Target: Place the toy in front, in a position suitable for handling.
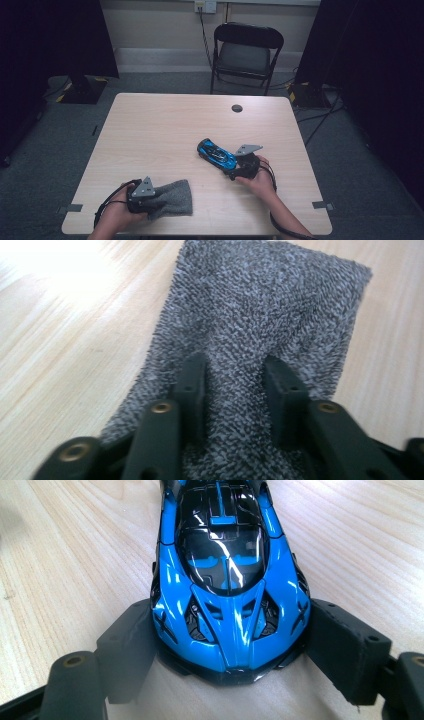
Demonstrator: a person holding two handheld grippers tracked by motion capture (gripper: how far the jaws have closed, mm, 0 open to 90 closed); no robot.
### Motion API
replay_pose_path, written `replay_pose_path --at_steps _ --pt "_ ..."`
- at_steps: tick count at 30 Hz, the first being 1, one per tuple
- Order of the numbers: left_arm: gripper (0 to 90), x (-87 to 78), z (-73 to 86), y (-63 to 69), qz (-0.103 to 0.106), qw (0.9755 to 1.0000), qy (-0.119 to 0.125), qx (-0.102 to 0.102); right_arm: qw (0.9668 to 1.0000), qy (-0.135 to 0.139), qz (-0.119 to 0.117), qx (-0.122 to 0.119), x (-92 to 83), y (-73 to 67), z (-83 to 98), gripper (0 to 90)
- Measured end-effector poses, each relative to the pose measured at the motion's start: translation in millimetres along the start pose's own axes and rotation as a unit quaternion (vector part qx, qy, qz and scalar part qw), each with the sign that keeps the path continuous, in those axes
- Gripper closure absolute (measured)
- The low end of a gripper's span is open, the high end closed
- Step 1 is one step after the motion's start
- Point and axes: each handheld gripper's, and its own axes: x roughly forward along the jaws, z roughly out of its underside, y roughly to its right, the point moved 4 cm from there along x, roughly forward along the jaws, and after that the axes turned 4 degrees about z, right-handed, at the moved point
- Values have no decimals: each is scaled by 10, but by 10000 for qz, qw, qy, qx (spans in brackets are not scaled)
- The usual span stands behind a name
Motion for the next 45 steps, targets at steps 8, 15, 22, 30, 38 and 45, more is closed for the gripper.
replay_pose_path --at_steps 8,15,22,30,38,45 --pt "738 -26 -95 -37 -9 9952 -125 -968 10000 -5 -4 9 0 1 -1 229" --pt "749 -82 -155 -71 -114 9918 -4 -1270 10000 -5 -6 12 1 2 -1 229" --pt "754 -155 -214 -112 -113 9870 251 -1581 10000 -5 -5 9 1 1 -1 229" --pt "763 -261 -313 -171 -335 9852 465 -1613 10000 -3 -6 0 2 2 -2 229" --pt "768 -245 -434 -222 -349 9848 506 -1623 10000 -3 -6 0 2 2 -2 229" --pt "770 -172 -571 -233 -336 9871 463 -1498 10000 -3 -6 1 2 2 -2 230"
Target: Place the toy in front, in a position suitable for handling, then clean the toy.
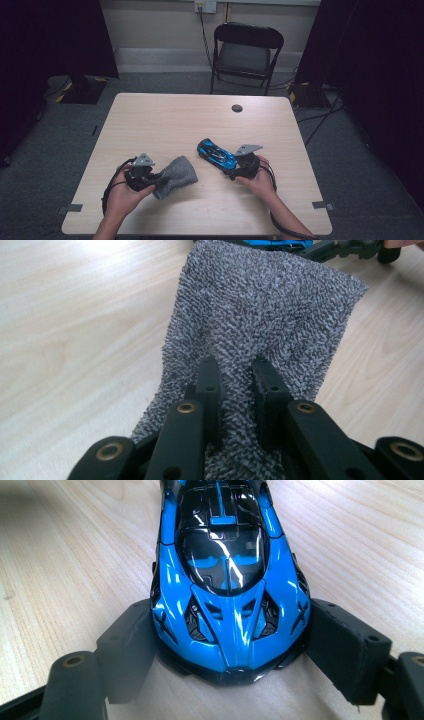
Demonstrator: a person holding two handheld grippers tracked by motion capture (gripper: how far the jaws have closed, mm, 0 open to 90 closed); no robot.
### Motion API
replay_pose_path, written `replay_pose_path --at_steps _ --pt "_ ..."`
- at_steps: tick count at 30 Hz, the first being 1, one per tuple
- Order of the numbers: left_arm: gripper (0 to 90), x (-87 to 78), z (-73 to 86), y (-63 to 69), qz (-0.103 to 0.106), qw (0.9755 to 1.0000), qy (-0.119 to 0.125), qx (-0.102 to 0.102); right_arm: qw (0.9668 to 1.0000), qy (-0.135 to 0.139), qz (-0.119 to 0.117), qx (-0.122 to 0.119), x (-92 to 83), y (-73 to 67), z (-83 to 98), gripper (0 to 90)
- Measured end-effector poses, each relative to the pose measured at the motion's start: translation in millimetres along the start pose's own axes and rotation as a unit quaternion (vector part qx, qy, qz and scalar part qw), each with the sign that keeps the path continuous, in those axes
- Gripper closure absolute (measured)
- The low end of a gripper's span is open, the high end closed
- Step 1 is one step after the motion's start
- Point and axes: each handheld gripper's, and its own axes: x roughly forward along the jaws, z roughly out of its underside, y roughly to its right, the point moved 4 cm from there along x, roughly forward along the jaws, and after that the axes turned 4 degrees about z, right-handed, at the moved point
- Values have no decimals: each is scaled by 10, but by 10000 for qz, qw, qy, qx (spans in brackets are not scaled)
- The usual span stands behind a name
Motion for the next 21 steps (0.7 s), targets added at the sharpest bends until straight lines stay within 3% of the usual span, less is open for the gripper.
replay_pose_path --at_steps 2,4,10,15,17,21 --pt "770 10 -39 -8 -28 10000 74 39 10000 -4 0 5 -1 -1 0 229" --pt "770 32 -66 -7 -11 9999 83 -92 10000 -3 1 1 0 0 0 230" --pt "768 78 -179 -20 -130 9994 232 -199 10000 -1 0 -2 0 0 0 229" --pt "768 143 -290 -31 -97 9989 345 -316 10000 0 1 -2 0 0 0 229" --pt "768 187 -340 -7 48 9984 344 -437 10000 0 0 -4 0 1 0 229" --pt "770 265 -443 29 -32 9983 361 -456 10000 -2 -1 -1 0 0 0 229"
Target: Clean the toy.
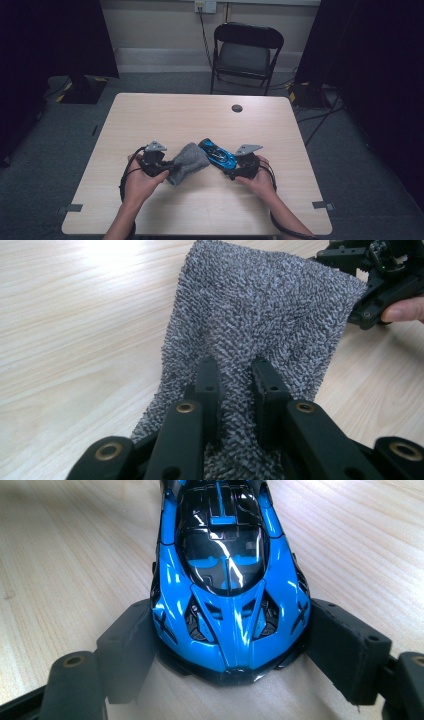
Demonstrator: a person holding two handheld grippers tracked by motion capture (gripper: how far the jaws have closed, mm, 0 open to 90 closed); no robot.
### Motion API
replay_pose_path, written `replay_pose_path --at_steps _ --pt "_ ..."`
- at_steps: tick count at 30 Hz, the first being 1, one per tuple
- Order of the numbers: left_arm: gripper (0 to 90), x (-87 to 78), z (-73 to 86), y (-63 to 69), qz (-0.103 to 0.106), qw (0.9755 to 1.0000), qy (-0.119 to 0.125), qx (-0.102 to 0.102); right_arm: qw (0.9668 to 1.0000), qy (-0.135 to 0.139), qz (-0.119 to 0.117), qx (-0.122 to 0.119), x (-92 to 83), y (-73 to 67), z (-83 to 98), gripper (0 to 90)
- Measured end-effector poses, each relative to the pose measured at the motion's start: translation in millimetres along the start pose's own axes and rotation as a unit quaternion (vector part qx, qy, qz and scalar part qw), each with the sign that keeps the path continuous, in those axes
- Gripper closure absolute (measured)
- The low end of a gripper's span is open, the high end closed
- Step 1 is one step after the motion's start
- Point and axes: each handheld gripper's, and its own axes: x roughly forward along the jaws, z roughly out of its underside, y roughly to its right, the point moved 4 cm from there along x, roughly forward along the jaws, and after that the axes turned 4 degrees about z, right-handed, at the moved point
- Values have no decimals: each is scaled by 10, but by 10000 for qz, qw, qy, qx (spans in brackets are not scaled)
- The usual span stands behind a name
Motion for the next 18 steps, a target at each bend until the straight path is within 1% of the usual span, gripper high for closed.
replay_pose_path --at_steps 5,7,9,10,14,17,18 --pt "773 100 -124 68 65 9999 -27 88 10000 2 0 0 0 0 0 229" --pt "773 144 -169 90 28 9999 -66 143 10000 0 -3 6 0 -1 0 229" --pt "773 186 -209 107 19 9999 -78 127 10000 2 0 0 0 0 0 230" --pt "773 211 -232 114 48 9999 -82 100 10000 2 0 0 1 0 0 229" --pt "774 286 -290 138 79 10000 -29 40 10000 0 0 2 0 0 0 229" --pt "776 334 -326 156 -10 9999 -83 144 10000 2 1 -1 0 0 0 229" --pt "777 365 -341 169 -23 9999 -101 118 10000 1 1 -1 0 0 0 229"
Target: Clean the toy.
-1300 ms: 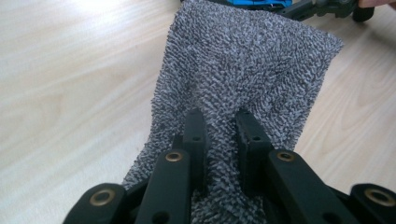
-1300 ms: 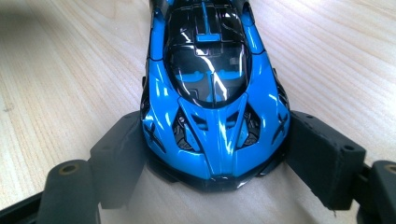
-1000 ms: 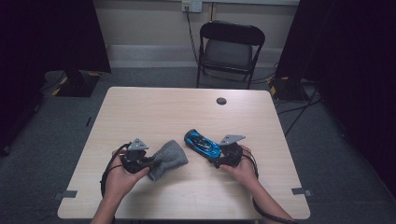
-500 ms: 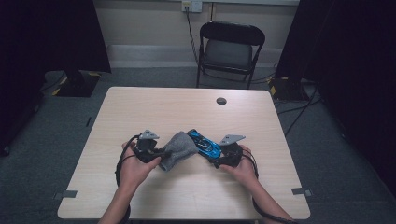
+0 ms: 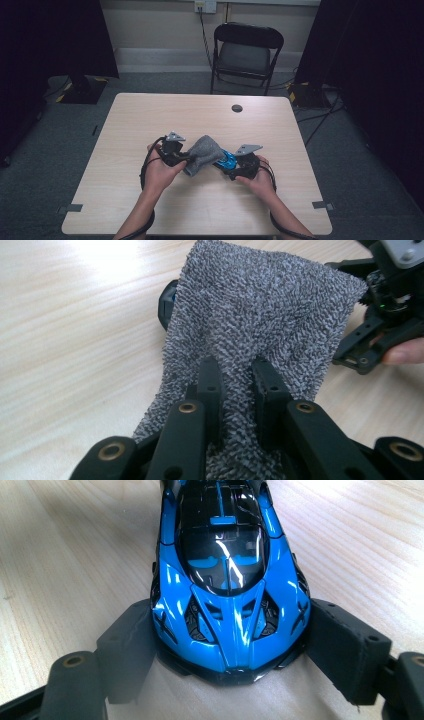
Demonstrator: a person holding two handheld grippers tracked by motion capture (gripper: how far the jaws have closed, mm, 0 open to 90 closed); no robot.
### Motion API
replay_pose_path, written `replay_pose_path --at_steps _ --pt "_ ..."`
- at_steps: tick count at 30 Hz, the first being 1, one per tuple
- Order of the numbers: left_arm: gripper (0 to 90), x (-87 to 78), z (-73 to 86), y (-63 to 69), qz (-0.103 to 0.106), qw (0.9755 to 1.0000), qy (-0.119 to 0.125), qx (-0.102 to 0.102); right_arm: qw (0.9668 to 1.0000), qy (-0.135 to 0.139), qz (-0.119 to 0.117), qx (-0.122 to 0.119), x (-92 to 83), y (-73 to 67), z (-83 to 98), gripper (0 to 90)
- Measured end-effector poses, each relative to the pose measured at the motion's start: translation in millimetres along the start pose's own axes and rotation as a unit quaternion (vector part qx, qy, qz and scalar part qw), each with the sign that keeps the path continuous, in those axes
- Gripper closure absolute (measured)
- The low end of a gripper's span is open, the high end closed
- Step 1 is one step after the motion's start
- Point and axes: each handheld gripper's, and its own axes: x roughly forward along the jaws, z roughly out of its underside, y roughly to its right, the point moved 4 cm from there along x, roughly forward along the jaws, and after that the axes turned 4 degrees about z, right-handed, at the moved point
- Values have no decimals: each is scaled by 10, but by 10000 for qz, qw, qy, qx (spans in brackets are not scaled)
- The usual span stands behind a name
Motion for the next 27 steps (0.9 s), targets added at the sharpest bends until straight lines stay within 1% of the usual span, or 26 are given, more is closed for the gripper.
replay_pose_path --at_steps 1,5,8,10,14,15,16,19,20,23,27 --pt "778 24 -12 7 -29 10000 -4 39 10000 0 0 -1 0 0 0 229" --pt "778 127 -46 57 -23 9999 -119 95 10000 2 1 -4 0 0 0 230" --pt "778 220 -69 106 -89 9994 -251 241 10000 -2 0 2 0 -1 0 230" --pt "778 268 -84 126 -170 9986 -350 359 10000 0 0 0 0 0 0 230" --pt "777 372 -127 203 -166 9983 -361 420 10000 0 1 0 0 -1 0 230" --pt "777 396 -131 227 -186 9977 -436 491 10000 0 1 -2 0 -1 0 230" --pt "777 432 -132 252 -253 9967 -498 591 10000 -2 0 2 -1 -1 0 230" --pt "777 508 -126 294 -329 9951 -625 693 10000 -3 0 3 -1 -1 0 230" --pt "776 532 -125 310 -353 9949 -630 710 10000 -1 1 -3 -1 -1 0 230" --pt "776 596 -114 366 -351 9933 -708 843 10000 1 1 -11 -1 -2 0 231" --pt "776 659 -101 416 -542 9878 -926 1130 10000 3 2 -11 -1 -2 0 231"
